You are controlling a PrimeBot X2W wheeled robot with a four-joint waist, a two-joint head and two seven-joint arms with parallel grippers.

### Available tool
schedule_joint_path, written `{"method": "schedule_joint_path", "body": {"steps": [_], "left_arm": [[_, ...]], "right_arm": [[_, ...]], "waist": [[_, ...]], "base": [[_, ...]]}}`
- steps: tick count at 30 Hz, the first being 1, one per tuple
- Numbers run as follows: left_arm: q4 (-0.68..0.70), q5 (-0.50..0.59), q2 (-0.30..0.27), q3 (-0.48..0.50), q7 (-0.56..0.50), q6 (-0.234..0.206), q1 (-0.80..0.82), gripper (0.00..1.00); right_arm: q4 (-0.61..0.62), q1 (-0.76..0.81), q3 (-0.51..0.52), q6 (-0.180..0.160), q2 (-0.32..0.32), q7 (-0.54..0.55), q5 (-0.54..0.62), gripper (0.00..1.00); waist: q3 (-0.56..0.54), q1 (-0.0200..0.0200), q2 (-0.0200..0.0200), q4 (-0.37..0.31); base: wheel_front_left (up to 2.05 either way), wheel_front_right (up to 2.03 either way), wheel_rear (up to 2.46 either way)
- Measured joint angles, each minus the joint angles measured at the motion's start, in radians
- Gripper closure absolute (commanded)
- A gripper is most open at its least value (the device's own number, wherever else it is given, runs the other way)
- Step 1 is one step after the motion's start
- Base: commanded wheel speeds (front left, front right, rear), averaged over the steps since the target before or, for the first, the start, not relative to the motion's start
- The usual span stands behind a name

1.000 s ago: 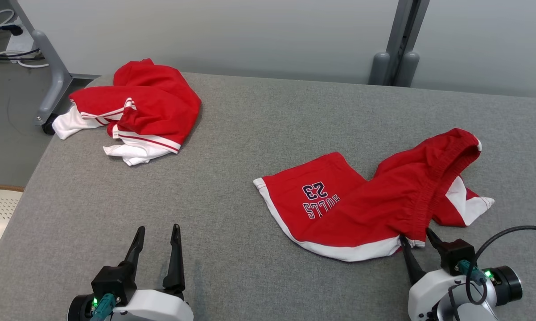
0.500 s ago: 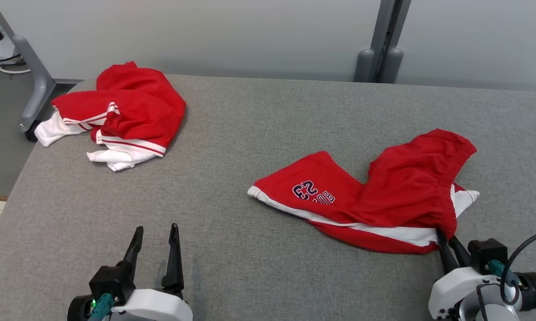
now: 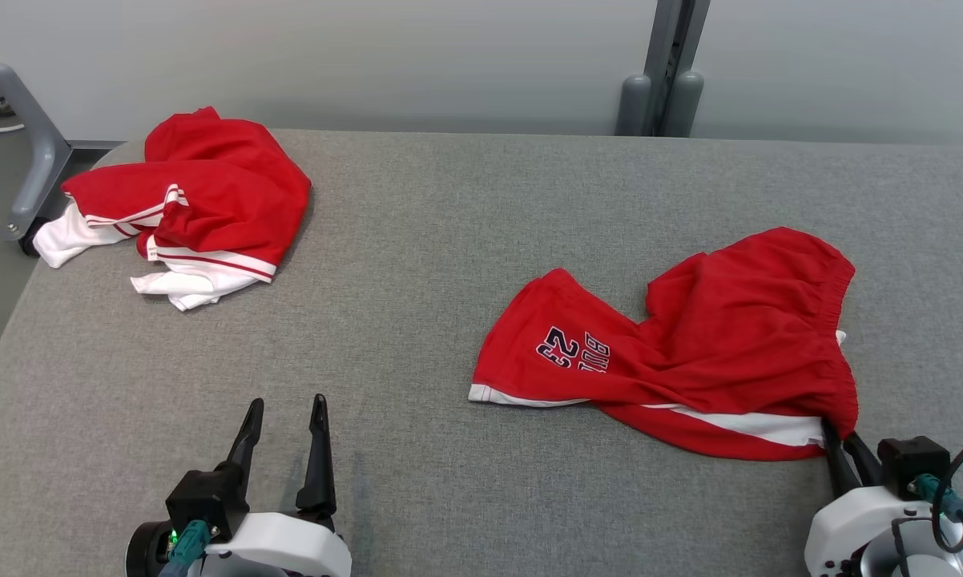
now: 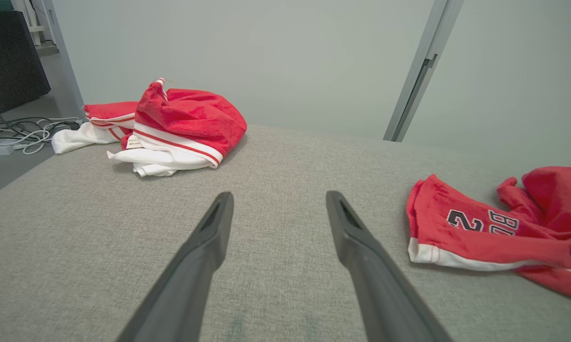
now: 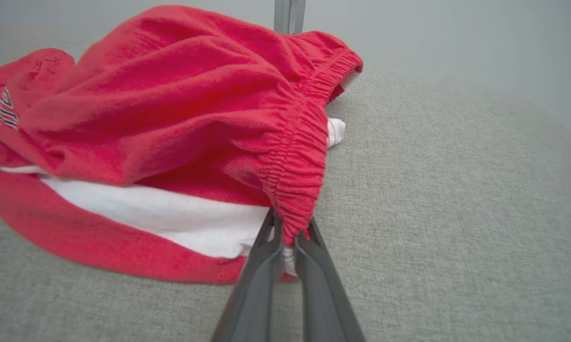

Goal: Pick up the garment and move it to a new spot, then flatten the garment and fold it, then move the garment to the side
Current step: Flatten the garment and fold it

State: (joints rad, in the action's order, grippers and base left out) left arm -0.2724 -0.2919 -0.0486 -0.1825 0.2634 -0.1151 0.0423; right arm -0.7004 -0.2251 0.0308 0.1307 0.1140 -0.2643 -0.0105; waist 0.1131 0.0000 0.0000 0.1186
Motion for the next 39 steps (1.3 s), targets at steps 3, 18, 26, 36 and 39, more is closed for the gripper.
{"method": "schedule_joint_path", "body": {"steps": [3,18,26,36,39], "left_arm": [[0.000,0.000,0.000,-0.004,0.000,0.000,0.003,0.00],[0.010,-0.008,0.000,-0.025,0.000,0.001,0.004,0.00],[0.018,-0.008,0.000,-0.025,0.000,0.001,-0.005,0.00],[0.012,-0.007,0.000,-0.034,0.000,0.008,-0.019,0.00],[0.006,-0.006,0.000,-0.034,0.000,0.009,-0.031,0.00]], "right_arm": [[0.002,-0.001,0.005,0.000,0.015,0.000,0.000,0.75],[0.130,0.072,0.023,0.000,0.001,0.000,-0.035,0.00],[0.290,0.120,0.039,0.000,-0.027,0.000,-0.028,0.00],[0.445,0.153,0.030,0.000,-0.057,0.000,-0.025,0.00],[0.455,0.165,0.016,0.000,-0.060,0.000,-0.026,0.00]], "waist": [[0.003,0.0000,0.0000,-0.003],[-0.015,0.0000,0.0000,-0.035],[-0.043,0.0000,0.0000,-0.063],[-0.091,0.0000,0.0000,-0.075],[-0.105,0.0000,0.0000,-0.072]], "base": [[0.00,0.00,0.00],[0.00,0.00,0.00],[0.00,0.00,0.00],[0.00,0.00,0.00],[0.00,0.00,0.00]]}}
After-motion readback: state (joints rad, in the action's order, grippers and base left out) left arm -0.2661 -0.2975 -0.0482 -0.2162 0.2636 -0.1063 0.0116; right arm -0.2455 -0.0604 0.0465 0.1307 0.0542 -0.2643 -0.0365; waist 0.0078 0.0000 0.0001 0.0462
